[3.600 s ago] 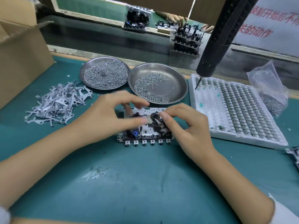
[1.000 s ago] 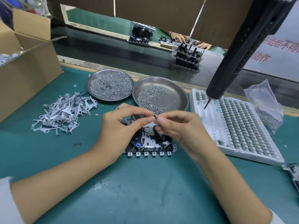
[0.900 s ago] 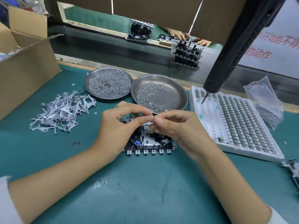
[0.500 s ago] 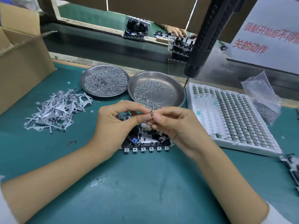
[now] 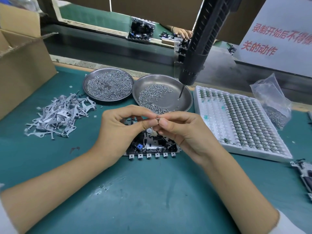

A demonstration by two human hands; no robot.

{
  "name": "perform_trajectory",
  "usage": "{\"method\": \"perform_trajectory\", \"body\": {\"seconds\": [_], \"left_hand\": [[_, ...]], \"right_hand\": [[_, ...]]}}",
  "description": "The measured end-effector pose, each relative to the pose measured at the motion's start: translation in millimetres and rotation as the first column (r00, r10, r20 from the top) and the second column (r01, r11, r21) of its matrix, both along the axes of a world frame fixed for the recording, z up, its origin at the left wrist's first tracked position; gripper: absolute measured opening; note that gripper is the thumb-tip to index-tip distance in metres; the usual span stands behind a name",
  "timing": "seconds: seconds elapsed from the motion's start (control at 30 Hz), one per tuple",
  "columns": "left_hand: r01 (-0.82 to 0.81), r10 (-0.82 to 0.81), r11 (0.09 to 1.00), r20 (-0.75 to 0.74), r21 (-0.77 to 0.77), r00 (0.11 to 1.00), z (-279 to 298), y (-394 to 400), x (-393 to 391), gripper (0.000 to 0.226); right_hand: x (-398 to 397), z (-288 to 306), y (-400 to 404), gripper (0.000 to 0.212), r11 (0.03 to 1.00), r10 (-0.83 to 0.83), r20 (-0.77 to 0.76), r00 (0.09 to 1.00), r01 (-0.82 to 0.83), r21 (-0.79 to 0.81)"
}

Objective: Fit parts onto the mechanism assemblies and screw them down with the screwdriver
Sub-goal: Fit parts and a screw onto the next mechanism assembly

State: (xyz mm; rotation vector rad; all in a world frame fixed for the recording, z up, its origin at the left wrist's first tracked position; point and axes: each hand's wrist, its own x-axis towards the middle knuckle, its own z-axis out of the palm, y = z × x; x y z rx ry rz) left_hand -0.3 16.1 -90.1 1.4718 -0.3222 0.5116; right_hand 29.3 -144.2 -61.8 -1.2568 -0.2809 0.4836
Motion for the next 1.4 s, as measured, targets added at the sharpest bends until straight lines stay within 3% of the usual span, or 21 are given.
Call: {"method": "perform_trajectory", "body": {"seconds": [0.27,0.4,0.5,0.57,0.63,0.77,0.87,0.93,1.07,1.17,1.4], "left_hand": [[0.024,-0.026,0.999,0.029,0.046,0.999,3,-5,-6,0.016],[-0.081,0.035,0.957,0.169,0.277,0.985,8,-5,-9,0.013],[-0.221,0.088,0.874,0.307,0.432,0.948,7,-3,-8,0.027],[-0.274,0.123,0.85,0.336,0.45,0.934,6,-3,-8,0.025],[-0.301,0.169,0.853,0.318,0.428,0.933,5,-2,-7,0.022],[-0.235,0.21,0.923,0.114,0.303,0.971,4,3,-4,0.016],[-0.213,0.221,0.956,-0.019,0.202,0.975,-1,4,-2,0.014],[-0.204,0.216,0.962,-0.048,0.183,0.975,-3,3,0,0.016],[-0.194,0.207,0.966,-0.066,0.171,0.976,-4,5,2,0.016],[-0.193,0.208,0.969,-0.086,0.154,0.974,-4,6,3,0.015],[-0.193,0.208,0.972,-0.111,0.134,0.972,-3,3,1,0.012]], "right_hand": [[3,10,-12,0.01,0.985,0.144,-0.109,0.983,-0.154,-0.08],[4,13,-16,0.011,0.97,0.181,-0.156,0.971,-0.203,-0.137],[3,15,-18,0.012,0.971,0.169,-0.131,0.977,-0.188,-0.148],[3,19,-21,0.016,0.97,0.161,-0.089,0.983,-0.174,-0.17],[3,28,-30,0.019,0.945,0.136,0.01,0.991,-0.127,-0.3],[19,43,-69,0.007,0.728,-0.045,0.282,0.958,0.225,-0.648],[43,42,-97,0.008,0.458,-0.214,0.496,0.842,0.534,-0.71],[62,38,-105,0.013,0.343,-0.231,0.611,0.757,0.651,-0.677],[95,29,-103,0.023,0.267,0.008,0.716,0.698,0.689,-0.674],[112,23,-99,0.032,0.183,0.181,0.677,0.713,0.652,-0.736],[129,26,-90,0.043,-0.006,0.342,0.636,0.692,0.678,-0.735]]}}
